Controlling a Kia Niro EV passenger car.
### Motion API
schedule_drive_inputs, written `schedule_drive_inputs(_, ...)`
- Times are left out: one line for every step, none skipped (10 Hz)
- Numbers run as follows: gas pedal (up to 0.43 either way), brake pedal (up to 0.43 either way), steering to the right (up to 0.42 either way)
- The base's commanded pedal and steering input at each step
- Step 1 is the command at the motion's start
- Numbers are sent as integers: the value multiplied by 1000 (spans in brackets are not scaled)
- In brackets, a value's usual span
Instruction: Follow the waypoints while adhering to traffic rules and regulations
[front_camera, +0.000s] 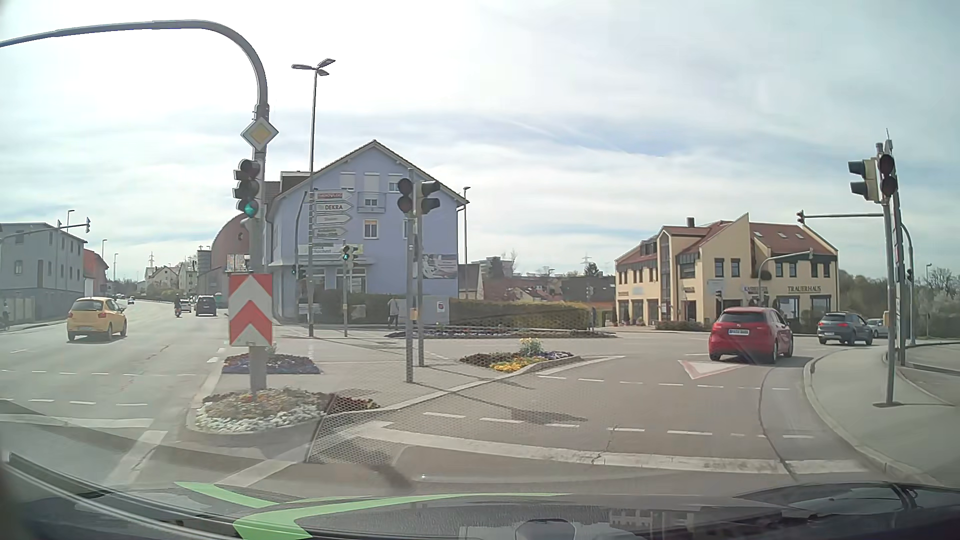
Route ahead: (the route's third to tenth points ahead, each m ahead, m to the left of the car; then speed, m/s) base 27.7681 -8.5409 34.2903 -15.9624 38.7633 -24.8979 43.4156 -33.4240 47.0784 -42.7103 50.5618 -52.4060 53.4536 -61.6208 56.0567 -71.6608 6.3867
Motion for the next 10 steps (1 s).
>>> schedule_drive_inputs(79,0,149)
schedule_drive_inputs(79,0,150)
schedule_drive_inputs(79,0,151)
schedule_drive_inputs(79,0,151)
schedule_drive_inputs(67,0,151)
schedule_drive_inputs(67,0,151)
schedule_drive_inputs(67,0,151)
schedule_drive_inputs(67,0,151)
schedule_drive_inputs(79,0,151)
schedule_drive_inputs(79,0,150)
